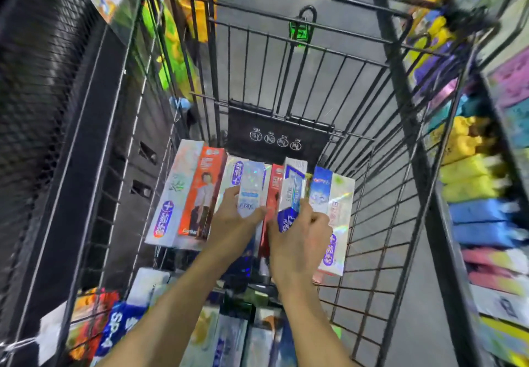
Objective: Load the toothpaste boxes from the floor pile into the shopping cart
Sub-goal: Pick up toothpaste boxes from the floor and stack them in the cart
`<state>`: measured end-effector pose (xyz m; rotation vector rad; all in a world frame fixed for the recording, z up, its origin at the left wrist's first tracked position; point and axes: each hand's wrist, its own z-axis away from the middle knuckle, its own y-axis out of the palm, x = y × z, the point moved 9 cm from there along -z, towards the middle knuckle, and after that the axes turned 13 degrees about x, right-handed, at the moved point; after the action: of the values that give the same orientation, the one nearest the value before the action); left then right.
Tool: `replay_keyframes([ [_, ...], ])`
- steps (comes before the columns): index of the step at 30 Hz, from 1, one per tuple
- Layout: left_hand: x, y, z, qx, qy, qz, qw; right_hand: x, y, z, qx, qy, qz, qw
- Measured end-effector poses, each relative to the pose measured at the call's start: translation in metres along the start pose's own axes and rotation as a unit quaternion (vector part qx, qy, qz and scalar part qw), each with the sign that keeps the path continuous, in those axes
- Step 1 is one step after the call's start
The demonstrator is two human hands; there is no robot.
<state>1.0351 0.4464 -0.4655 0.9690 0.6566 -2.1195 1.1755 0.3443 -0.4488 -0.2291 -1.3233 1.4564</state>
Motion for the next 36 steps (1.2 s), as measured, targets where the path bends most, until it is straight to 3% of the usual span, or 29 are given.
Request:
replay_keyframes([
  [10, -0.010, 0.038, -0.034, 0.056, 0.054, -0.123, 0.989, -0.017, -0.005, 0.015, -0.036, -0.026, 0.027, 0.999],
  [17, -0.006, 0.044, -0.047, 0.015, 0.038, -0.190, 0.981, -0.026, -0.007, 0.015, 0.031, -0.092, 0.057, 0.994],
  [20, -0.005, 0.043, -0.041, -0.002, 0.022, -0.283, 0.959, -0.023, -0.008, 0.012, 0.056, -0.109, 0.071, 0.990],
  [24, -0.004, 0.040, -0.030, 0.045, 0.009, -0.355, 0.934, -0.016, -0.012, 0.012, 0.088, -0.144, 0.126, 0.978],
  [26, -0.012, 0.035, -0.022, 0.049, 0.024, -0.414, 0.909, -0.015, -0.018, 0.014, 0.116, -0.141, 0.137, 0.974],
  [29, -0.041, 0.025, -0.004, 0.019, 0.070, -0.543, 0.836, -0.006, -0.042, 0.022, 0.109, -0.151, 0.185, 0.965],
  [36, -0.138, 0.041, 0.060, 0.051, 0.251, -0.647, 0.718, 0.022, -0.154, 0.058, 0.042, -0.155, 0.189, 0.969],
])
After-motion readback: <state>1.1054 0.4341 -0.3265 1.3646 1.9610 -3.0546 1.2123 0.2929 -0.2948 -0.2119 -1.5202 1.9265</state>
